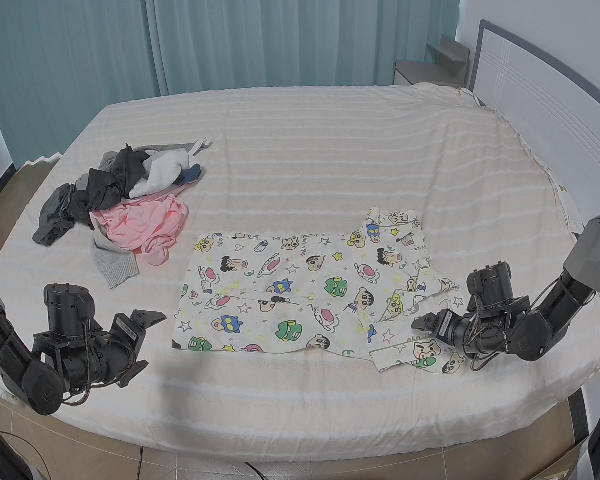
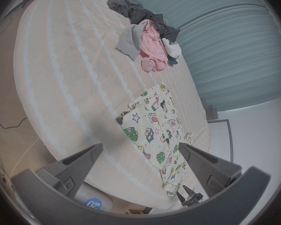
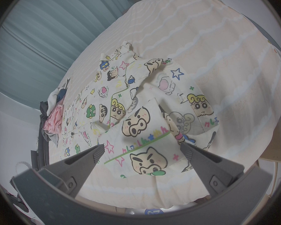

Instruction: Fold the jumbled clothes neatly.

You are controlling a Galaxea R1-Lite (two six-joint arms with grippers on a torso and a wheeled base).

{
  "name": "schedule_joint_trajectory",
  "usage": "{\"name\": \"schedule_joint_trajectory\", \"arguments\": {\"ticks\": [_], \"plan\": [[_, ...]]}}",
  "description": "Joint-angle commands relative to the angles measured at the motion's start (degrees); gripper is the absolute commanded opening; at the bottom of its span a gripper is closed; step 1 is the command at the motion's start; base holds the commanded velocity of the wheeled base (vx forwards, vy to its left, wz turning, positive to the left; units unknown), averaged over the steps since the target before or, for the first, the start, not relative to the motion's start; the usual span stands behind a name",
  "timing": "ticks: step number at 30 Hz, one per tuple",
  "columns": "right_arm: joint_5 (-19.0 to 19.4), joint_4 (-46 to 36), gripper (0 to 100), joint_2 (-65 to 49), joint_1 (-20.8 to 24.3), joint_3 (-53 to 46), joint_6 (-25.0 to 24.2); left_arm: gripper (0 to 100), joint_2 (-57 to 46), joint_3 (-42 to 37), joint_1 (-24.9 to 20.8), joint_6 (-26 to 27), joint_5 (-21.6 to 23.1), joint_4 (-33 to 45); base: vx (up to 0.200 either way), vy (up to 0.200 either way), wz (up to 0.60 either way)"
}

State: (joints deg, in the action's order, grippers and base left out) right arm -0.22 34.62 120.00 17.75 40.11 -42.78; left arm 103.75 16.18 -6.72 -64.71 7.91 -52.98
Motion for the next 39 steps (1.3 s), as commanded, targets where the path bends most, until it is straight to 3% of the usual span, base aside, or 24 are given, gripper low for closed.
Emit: {"name": "schedule_joint_trajectory", "arguments": {"ticks": [1,14,15,30,39], "plan": [[0.0,0.0,100,0.1,-0.5,0.0,0.1,100,0.1,0.0,-0.1,-0.1,0.0,0.0,0.000,0.000,0.00],[1.3,0.1,100,1.6,-0.3,0.2,-0.2,100,0.1,0.1,0.0,0.0,0.0,0.0,0.000,0.000,0.00],[1.3,0.1,0,1.6,-0.3,0.2,-0.2,100,0.1,0.0,0.0,0.0,0.0,0.0,0.000,0.000,0.00],[1.3,1.3,0,-0.3,-0.9,-1.3,0.0,100,0.1,0.1,0.0,0.0,0.0,0.1,0.000,0.000,0.00],[1.2,-0.1,0,-2.4,1.4,-4.3,-0.5,100,0.0,0.0,-0.1,0.0,0.0,0.0,0.000,0.000,0.00]]}}
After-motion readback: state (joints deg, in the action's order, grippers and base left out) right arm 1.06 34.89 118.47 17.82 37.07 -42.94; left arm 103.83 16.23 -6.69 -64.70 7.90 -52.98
